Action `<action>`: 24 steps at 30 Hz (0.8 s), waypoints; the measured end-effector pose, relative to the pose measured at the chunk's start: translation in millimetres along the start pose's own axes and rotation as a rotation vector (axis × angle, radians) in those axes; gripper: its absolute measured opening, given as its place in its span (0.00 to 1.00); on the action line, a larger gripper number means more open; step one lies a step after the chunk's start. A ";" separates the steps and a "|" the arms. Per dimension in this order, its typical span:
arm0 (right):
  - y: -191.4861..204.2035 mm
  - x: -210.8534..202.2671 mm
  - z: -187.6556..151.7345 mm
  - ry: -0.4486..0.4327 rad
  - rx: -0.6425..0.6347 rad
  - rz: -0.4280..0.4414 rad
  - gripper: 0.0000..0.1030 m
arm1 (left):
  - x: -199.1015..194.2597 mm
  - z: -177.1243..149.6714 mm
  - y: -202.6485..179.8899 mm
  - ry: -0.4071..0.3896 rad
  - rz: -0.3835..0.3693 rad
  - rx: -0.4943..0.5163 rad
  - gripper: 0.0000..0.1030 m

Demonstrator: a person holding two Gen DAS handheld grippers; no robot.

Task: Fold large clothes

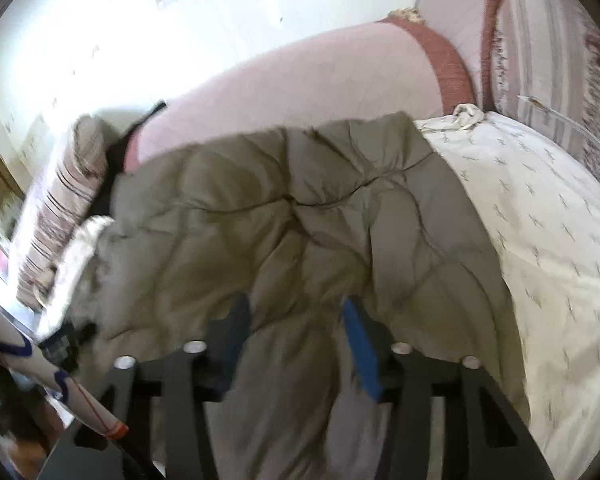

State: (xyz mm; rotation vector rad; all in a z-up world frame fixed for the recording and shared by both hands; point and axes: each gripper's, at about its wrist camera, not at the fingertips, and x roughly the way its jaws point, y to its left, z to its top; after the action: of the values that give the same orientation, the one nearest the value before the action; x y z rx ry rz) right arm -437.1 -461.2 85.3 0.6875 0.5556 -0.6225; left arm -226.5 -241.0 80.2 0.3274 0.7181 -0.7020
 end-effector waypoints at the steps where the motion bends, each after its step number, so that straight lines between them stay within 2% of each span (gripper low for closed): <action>1: 2.6 -9.7 -4.7 -0.004 0.016 0.013 0.46 | -8.6 -8.2 7.7 0.001 0.004 -0.029 0.63; 6: 46.2 -45.4 -42.0 -0.030 -0.028 0.057 0.45 | -30.0 -29.6 31.5 -0.011 0.052 -0.142 0.63; 9: 75.7 -46.8 -57.6 -0.056 -0.102 0.036 0.45 | -27.3 -29.4 33.7 -0.037 0.086 -0.147 0.63; 13: 96.5 -23.7 -62.5 -0.075 -0.220 -0.017 0.45 | -5.1 -32.9 32.6 -0.028 0.082 -0.148 0.63; 17: 96.3 9.9 -62.5 -0.034 -0.240 -0.051 0.44 | 13.9 -29.1 27.4 -0.027 0.103 -0.106 0.64; 24: 98.7 43.8 -65.1 0.026 -0.264 -0.101 0.45 | 30.9 -27.5 26.5 -0.001 0.099 -0.099 0.65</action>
State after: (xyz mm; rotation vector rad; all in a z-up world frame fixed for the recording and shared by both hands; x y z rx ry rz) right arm -356.8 -369.0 54.9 0.4217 0.6861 -0.6212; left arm -205.0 -222.5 40.1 0.2705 0.7280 -0.5705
